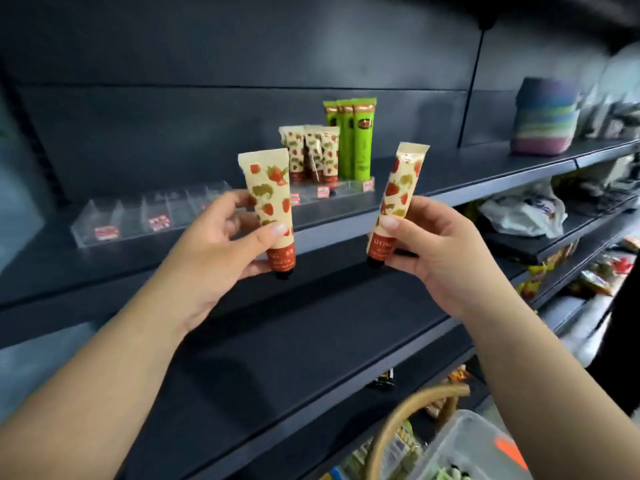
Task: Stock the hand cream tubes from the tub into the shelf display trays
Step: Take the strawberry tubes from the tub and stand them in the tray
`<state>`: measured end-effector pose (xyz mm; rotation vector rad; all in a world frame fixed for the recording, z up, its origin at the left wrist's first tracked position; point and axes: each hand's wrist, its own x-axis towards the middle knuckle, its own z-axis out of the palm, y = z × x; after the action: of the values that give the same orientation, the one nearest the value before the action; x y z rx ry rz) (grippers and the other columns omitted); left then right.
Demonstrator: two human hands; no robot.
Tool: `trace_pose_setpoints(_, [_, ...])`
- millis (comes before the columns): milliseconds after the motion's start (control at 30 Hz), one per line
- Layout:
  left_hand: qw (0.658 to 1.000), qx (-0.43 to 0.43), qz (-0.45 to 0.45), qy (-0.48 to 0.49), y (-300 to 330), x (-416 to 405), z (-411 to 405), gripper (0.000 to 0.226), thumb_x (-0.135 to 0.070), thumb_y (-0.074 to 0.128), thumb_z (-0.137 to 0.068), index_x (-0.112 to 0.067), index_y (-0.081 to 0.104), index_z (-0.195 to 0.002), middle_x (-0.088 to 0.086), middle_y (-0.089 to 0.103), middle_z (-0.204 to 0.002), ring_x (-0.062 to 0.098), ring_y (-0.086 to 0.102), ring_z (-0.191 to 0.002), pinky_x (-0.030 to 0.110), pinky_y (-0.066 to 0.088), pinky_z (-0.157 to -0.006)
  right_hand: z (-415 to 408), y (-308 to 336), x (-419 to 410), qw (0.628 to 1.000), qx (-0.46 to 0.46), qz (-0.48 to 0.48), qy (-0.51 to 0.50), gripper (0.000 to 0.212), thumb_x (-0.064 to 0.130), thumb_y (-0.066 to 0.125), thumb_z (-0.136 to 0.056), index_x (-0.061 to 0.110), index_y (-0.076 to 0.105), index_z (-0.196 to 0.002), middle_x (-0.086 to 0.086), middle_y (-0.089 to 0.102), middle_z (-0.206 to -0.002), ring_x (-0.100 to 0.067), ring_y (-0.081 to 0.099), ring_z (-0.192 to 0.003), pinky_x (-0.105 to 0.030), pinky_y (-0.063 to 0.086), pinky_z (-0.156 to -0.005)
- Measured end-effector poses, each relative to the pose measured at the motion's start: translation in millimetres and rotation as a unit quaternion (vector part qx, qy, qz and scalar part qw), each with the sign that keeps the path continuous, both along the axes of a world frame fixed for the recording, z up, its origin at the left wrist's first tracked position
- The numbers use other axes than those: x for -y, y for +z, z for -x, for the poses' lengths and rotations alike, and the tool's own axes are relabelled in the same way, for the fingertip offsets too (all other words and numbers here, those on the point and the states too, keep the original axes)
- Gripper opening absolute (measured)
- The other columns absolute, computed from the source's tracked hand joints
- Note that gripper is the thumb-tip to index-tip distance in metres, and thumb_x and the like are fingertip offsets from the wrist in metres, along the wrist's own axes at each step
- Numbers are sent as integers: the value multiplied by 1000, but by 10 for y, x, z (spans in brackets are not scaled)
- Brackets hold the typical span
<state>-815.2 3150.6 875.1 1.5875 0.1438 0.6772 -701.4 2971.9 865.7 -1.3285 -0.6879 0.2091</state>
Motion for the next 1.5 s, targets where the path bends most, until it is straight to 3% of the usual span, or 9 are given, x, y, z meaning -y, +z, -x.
trace_pose_setpoints(333, [998, -32, -21, 41, 177, -779, 72, 27, -5, 61, -84, -29, 53, -91, -1, 63, -98, 11, 64, -82, 25, 54, -60, -243, 319, -792, 995, 4, -4, -101, 21, 9, 51, -91, 15, 54, -111, -1, 64, -89, -18, 61, -78, -36, 56, -72])
trace_pose_setpoints(467, [997, -47, -49, 43, 192, -865, -72, 26, -6, 62, -84, -29, 51, -88, -3, 60, -96, 9, 62, -81, 23, 56, -59, -464, 300, -1050, 995, -32, -6, -99, 17, 14, 54, -91, 16, 50, -107, -8, 62, -105, -27, 63, -94, -44, 56, -80])
trace_pose_setpoints(567, [991, -76, -100, 56, 233, -900, -252, 21, -11, 64, -82, -27, 53, -89, -1, 63, -100, 16, 63, -93, 37, 55, -78, -632, 237, -1227, 994, -21, 7, -106, 9, 21, 60, -88, 22, 54, -94, -9, 63, -105, -31, 62, -101, -52, 52, -86])
trace_pose_setpoints(633, [982, -97, -149, 63, 284, -917, -380, 20, -15, 67, -79, -29, 54, -88, -2, 65, -98, 18, 63, -97, 45, 51, -88, -764, 180, -1305, 993, 15, 19, -113, 12, 23, 63, -85, 21, 57, -95, -6, 64, -100, -25, 62, -96, -41, 54, -82])
trace_pose_setpoints(733, [978, -114, -164, 61, 336, -953, -544, 25, -13, 69, -78, -30, 54, -88, -5, 63, -97, 17, 64, -95, 42, 56, -81, -939, 131, -1339, 989, 88, 50, -109, 20, 20, 63, -85, 17, 58, -103, 1, 64, -98, -12, 60, -90, -23, 49, -76])
trace_pose_setpoints(967, [975, -132, -176, 36, 392, -1108, -831, 31, -14, 68, -75, -35, 52, -90, -6, 63, -101, 15, 65, -92, 40, 57, -78, -1196, 225, -1347, 980, 155, 90, -88, 29, 23, 66, -79, 30, 52, -103, 3, 63, -104, -14, 61, -97, -35, 53, -84])
trace_pose_setpoints(1233, [974, -141, -175, -14, 425, -1256, -970, 29, -15, 67, -77, -36, 51, -89, -15, 58, -92, 2, 61, -84, 38, 58, -75, -1141, 438, -1349, 961, 225, 135, -87, 51, 4, 59, -84, 49, 45, -101, 4, 62, -70, -19, 60, -73, -44, 52, -83])
trace_pose_setpoints(1333, [973, -141, -181, -28, 414, -1253, -1005, 30, -19, 68, -77, -38, 51, -92, -14, 60, -102, 12, 64, -93, 40, 57, -78, -1079, 432, -1438, 966, 192, 167, -49, 29, 17, 57, -88, 39, 51, -106, 7, 59, -84, -16, 59, -83, -42, 49, -87])
trace_pose_setpoints(1500, [979, -127, -159, -19, 468, -1378, -822, 26, -10, 65, -78, -28, 55, -92, -5, 68, -91, 12, 69, -78, 27, 59, -62, -936, 351, -1498, 934, 195, 299, 10, 29, 29, 61, -83, 33, 53, -111, 9, 62, -103, -8, 59, -99, -29, 48, -93])
